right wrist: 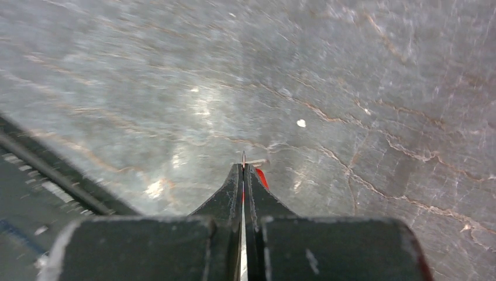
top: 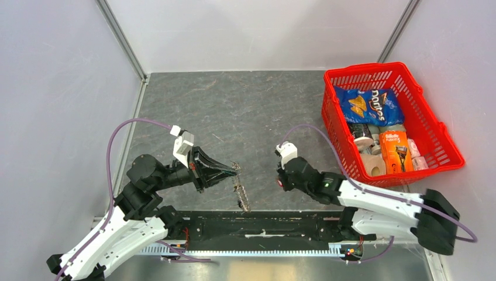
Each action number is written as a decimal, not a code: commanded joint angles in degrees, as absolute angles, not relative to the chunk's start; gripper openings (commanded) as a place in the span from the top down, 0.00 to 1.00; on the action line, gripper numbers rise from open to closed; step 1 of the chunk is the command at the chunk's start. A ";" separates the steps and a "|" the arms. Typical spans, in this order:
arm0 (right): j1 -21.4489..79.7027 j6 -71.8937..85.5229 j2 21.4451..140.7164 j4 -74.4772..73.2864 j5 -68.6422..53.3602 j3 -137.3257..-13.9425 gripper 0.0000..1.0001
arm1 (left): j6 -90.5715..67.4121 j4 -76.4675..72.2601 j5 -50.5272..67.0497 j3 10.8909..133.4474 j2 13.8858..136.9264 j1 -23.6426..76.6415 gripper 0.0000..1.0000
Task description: Put the keys on the keyring
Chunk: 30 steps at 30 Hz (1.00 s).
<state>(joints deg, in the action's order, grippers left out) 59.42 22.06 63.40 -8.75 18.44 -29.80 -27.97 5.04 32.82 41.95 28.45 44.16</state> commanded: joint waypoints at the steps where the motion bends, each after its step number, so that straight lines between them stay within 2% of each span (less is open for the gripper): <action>1: 59.77 18.27 55.12 -20.86 9.95 -37.79 1.00 | -25.49 3.43 30.24 42.36 28.90 44.30 0.98; 6: 59.75 15.43 53.64 -33.26 1.84 -47.22 1.00 | -25.75 2.66 29.76 42.02 29.01 44.30 0.98; 14: 59.78 10.87 55.66 -42.98 -15.81 -61.33 1.00 | -23.86 4.50 26.90 42.01 27.39 44.30 0.98; 25: 59.83 5.98 58.25 -52.03 -25.85 -76.66 1.00 | -21.88 9.40 25.08 43.03 27.06 44.30 0.98; 30: 59.77 7.29 63.35 -53.24 -27.73 -84.12 1.00 | -21.88 9.68 26.02 43.24 27.96 44.27 0.98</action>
